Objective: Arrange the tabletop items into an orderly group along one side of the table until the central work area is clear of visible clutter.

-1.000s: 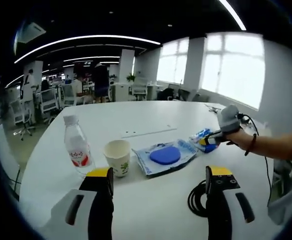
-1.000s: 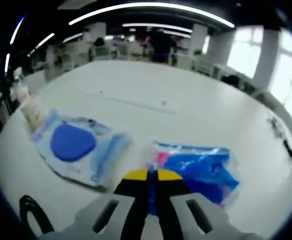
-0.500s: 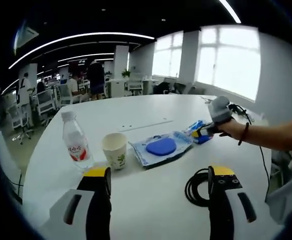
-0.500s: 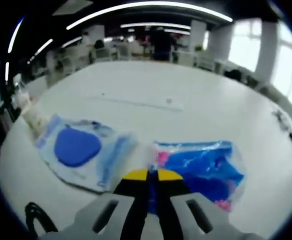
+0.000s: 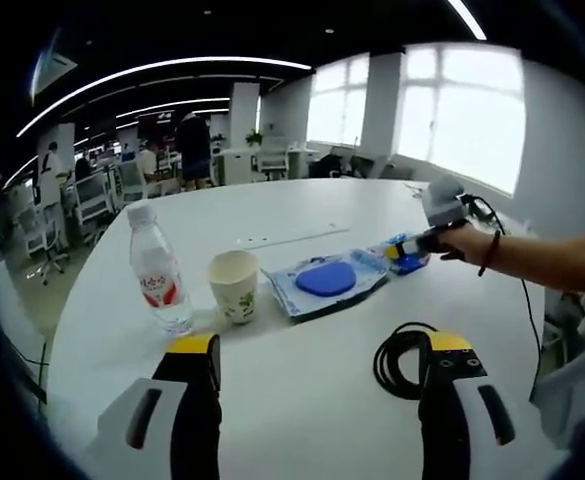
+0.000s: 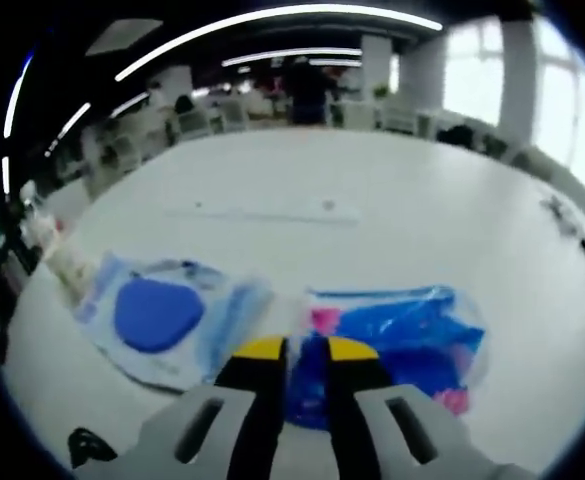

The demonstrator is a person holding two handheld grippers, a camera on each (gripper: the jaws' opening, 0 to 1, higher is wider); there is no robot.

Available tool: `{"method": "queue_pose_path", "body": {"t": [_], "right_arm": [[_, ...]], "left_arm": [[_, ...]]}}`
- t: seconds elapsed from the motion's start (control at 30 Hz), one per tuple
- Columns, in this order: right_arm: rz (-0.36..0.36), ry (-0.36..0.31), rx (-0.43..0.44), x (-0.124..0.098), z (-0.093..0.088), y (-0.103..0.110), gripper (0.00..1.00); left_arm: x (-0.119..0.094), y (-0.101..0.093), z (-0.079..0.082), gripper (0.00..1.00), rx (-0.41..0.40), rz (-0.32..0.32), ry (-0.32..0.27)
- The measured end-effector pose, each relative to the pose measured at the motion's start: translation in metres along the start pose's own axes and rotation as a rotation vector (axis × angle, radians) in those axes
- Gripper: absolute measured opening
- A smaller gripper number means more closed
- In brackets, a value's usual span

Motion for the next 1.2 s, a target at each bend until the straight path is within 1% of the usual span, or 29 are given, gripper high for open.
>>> {"method": "queue_pose_path", "body": {"t": [0.07, 0.23, 0.37, 0.5, 0.6, 0.67, 0.7, 0.8, 0.87, 0.9, 0.97, 1.03, 1.07, 1.2], "right_arm": [[-0.011, -0.009, -0.011, -0.002, 0.003, -0.001, 0.19], [-0.027, -0.031, -0.013, -0.006, 0.008, -0.005, 0.38], [-0.023, -0.042, -0.011, -0.011, 0.011, -0.005, 0.41], [-0.002, -0.049, -0.017, -0.015, 0.013, -0.001, 0.53], [0.012, -0.053, -0.027, -0.021, 0.014, 0.003, 0.57], [0.024, -0.054, -0.033, -0.025, 0.015, 0.006, 0.62], [0.033, -0.060, -0.037, -0.027, 0.016, 0.008, 0.66], [0.067, -0.076, -0.049, -0.035, 0.019, 0.017, 0.73], [0.111, -0.082, -0.071, -0.040, 0.020, 0.026, 0.76], [0.153, -0.089, -0.062, -0.043, 0.020, 0.034, 0.79], [0.182, -0.094, -0.072, -0.048, 0.021, 0.042, 0.84], [0.193, -0.094, -0.088, -0.051, 0.021, 0.047, 0.87], [0.213, -0.087, -0.099, -0.054, 0.020, 0.053, 0.88], [0.271, -0.090, -0.094, -0.063, 0.016, 0.075, 0.94]], "left_arm": [[-0.001, 0.001, 0.000, 0.82, 0.002, 0.001, 0.002], [-0.003, 0.001, -0.001, 0.83, 0.009, 0.003, 0.005], [-0.004, 0.001, -0.001, 0.85, 0.020, 0.005, 0.009], [-0.006, 0.000, 0.000, 0.88, 0.019, 0.000, 0.008], [-0.007, -0.001, 0.000, 0.90, 0.018, -0.003, 0.008], [-0.009, -0.001, 0.000, 0.90, 0.013, -0.004, 0.002], [-0.009, -0.001, 0.000, 0.90, 0.010, -0.009, 0.000], [-0.010, 0.000, -0.002, 0.93, 0.005, -0.013, 0.011], [-0.012, 0.003, -0.001, 0.95, 0.007, -0.009, 0.005], [-0.013, 0.003, 0.000, 0.96, 0.007, -0.008, 0.001], [-0.016, 0.004, 0.002, 0.98, 0.001, -0.010, -0.009], [-0.017, 0.004, 0.005, 0.98, -0.012, -0.015, -0.026], [-0.018, 0.004, 0.006, 1.00, -0.011, -0.016, -0.027], [-0.023, 0.004, 0.009, 1.00, 0.018, -0.018, -0.038]]}}
Point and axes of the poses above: the point that each gripper's makers call its tool centre point, and the gripper's own axes: x roughly forward along the fingers, y roughly to its left, z roughly out of its top, the point moved 4 cm from there along -x, roughly backward along the fingers, and after that the axes turned 12 degrees about z, right-handed, at the moved point
